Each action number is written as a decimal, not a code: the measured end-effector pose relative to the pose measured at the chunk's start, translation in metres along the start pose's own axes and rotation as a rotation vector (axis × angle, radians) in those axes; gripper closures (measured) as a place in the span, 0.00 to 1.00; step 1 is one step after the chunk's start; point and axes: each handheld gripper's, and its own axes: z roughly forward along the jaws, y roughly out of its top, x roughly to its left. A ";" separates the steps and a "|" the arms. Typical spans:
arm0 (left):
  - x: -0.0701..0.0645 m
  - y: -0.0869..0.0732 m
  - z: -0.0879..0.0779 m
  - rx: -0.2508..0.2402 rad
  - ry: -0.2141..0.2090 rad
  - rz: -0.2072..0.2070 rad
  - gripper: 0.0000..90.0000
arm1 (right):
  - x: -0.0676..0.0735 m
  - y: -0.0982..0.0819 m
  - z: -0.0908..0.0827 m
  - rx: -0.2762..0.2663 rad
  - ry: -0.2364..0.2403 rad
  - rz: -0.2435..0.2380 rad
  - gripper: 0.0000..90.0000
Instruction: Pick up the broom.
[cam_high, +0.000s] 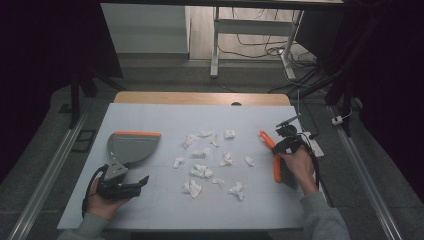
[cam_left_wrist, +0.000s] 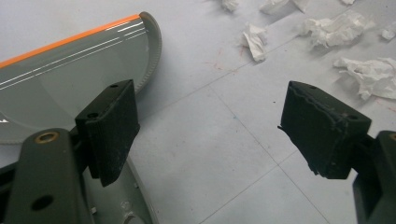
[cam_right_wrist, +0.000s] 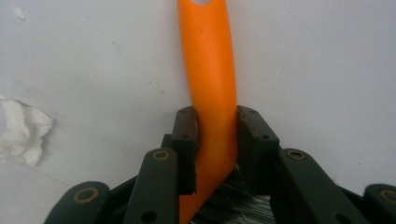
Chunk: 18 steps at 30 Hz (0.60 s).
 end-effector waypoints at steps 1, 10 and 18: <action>0.000 0.000 0.000 -0.003 -0.001 0.000 0.22 | 0.000 0.000 0.000 0.000 0.000 0.000 0.78; -0.011 0.010 -0.004 -0.054 0.004 0.027 0.23 | -0.005 -0.004 -0.044 -0.244 0.201 0.001 0.78; -0.033 0.031 0.001 -0.111 -0.020 0.085 0.24 | 0.004 -0.003 -0.068 -0.371 0.304 0.019 0.78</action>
